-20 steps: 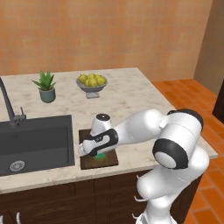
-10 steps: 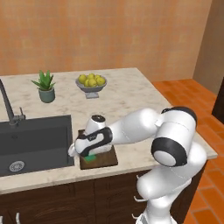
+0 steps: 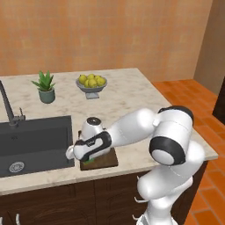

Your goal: Pick up the sponge from the counter and clean the cutting board by briefly scrubbing or pressing down on the cutting board. Once finished, release the sponge.

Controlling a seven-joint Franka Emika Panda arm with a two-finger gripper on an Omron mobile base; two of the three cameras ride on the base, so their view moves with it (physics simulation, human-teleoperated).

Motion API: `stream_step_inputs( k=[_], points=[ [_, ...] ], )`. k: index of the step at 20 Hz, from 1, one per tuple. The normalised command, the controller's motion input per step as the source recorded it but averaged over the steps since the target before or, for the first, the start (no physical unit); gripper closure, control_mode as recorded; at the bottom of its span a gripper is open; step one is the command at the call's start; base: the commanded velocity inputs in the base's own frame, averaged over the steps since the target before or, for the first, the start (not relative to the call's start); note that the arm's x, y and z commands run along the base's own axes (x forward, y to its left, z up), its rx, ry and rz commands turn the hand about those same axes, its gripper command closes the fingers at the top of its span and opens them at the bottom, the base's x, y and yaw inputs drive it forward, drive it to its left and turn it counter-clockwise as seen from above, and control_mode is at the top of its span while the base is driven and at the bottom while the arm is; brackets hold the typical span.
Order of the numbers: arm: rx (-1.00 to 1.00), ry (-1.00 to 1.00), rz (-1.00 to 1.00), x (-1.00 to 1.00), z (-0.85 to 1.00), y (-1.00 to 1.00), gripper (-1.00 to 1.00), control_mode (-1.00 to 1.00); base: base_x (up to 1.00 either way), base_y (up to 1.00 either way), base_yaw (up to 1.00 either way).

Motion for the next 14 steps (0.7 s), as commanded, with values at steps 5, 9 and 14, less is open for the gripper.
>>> stream_step_inputs(
  k=[5, 9, 14],
  points=[
    [-0.12, 0.00, -0.07, 0.34, -0.05, 0.00, 1.00, -1.00, 0.00, 0.00, 0.00],
    [-0.07, -0.01, -0.08, 0.41, 0.00, -0.09, 1.00, -1.00, 0.00, 0.00, 0.00],
    [-0.03, -0.01, -0.07, 0.42, 0.00, -0.11, 1.00, -1.00, 0.00, 0.00, 0.00]
  ],
)
